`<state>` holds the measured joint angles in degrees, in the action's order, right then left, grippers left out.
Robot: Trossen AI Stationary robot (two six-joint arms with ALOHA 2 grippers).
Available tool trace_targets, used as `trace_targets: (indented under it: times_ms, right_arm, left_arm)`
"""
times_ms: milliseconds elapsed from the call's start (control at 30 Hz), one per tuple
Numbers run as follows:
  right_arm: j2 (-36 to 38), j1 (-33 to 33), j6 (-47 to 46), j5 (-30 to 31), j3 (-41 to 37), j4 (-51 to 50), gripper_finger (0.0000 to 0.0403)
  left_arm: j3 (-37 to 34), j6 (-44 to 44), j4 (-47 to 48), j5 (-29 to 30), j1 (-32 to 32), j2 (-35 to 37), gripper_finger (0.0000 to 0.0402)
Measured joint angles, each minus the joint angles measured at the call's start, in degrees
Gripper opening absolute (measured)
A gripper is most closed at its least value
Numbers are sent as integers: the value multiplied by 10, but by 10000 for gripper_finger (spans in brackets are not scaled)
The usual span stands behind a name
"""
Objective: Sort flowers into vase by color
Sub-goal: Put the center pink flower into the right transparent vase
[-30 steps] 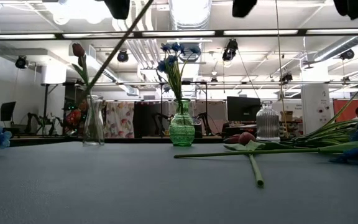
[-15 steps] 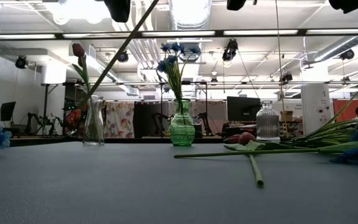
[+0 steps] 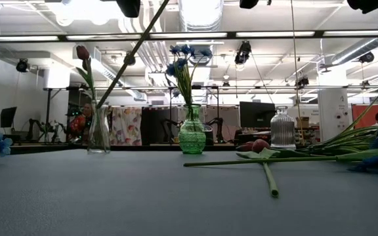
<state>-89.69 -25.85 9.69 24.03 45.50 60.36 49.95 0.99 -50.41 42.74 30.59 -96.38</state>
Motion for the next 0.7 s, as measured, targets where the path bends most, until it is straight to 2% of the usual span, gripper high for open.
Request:
trace_targets:
  times_ms: [100, 200, 333, 500, 700]
  right_arm:
    - [1, 0, -1, 0, 0, -2, 15]
    - [3, 0, -7, -1, 0, -9, 17]
    - [23, 0, -13, 5, 0, -42, 17]
    - [84, 0, -22, 94, 0, -168, 17]
    - [200, 20, -22, 241, 0, -333, 17]
  left_arm:
    - [0, 16, 4, -3, -1, 1, 38]
    - [0, 31, 14, -15, 0, 8, 80]
    - [0, 53, 88, -17, 8, 26, 142]
    - [0, 110, 264, -17, 20, 81, 194]
    - [11, 244, 470, -17, 27, 144, 208]
